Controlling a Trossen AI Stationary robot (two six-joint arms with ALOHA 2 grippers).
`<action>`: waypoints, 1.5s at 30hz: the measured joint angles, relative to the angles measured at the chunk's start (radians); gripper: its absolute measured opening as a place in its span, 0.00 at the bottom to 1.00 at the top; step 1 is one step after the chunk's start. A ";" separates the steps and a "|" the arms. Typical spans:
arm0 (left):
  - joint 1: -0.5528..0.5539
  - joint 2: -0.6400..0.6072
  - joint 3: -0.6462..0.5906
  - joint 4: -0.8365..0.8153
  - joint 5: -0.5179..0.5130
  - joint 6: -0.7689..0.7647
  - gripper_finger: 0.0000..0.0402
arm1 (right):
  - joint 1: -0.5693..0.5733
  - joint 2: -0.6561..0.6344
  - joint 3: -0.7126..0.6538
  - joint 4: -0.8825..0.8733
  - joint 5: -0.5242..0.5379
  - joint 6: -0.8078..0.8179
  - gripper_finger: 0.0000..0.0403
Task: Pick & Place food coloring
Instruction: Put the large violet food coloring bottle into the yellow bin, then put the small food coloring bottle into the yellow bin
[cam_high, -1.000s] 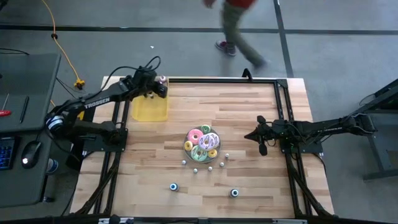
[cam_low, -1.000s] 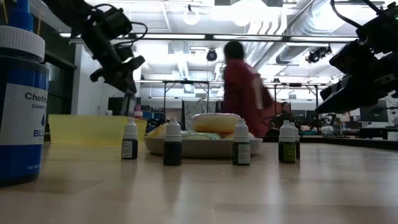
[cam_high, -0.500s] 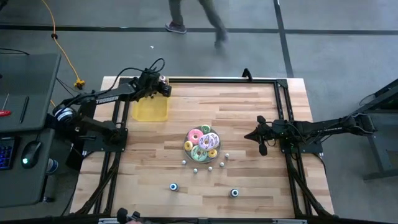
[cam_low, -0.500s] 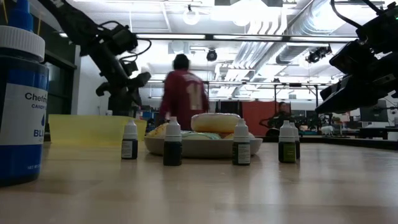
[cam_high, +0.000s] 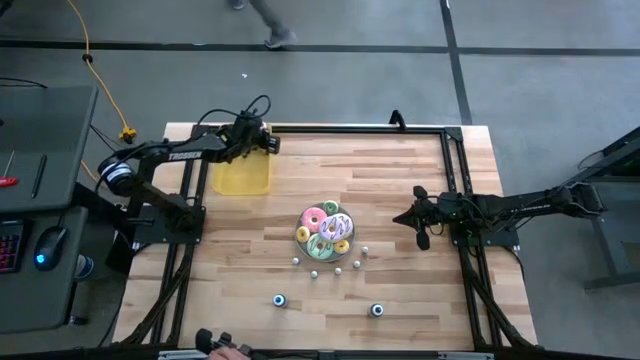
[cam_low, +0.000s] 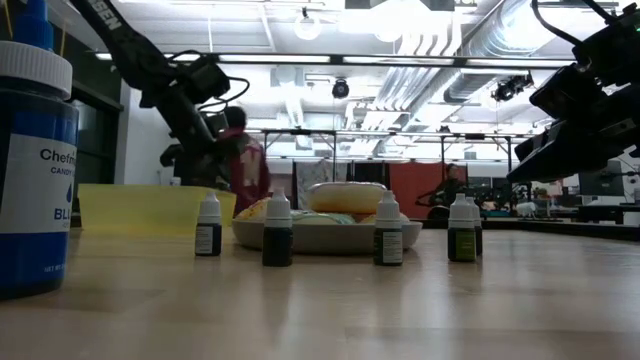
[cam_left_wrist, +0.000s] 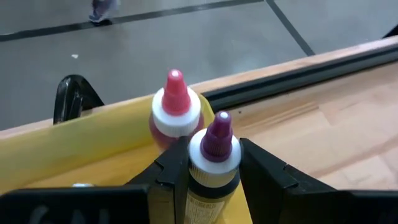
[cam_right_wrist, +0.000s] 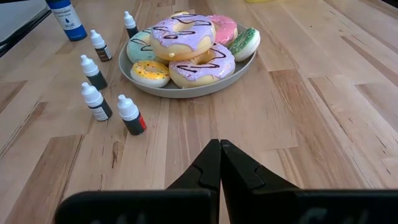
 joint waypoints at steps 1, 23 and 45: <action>0.000 0.004 0.000 0.010 -0.001 0.000 0.27 | 0.000 0.000 0.000 0.000 0.000 0.000 0.00; -0.010 0.012 0.000 0.014 0.033 0.006 0.44 | 0.000 0.000 0.000 0.000 0.000 0.000 0.00; -0.047 -0.267 -0.001 -0.027 0.012 0.181 0.58 | 0.000 0.000 0.000 0.000 0.000 0.000 0.00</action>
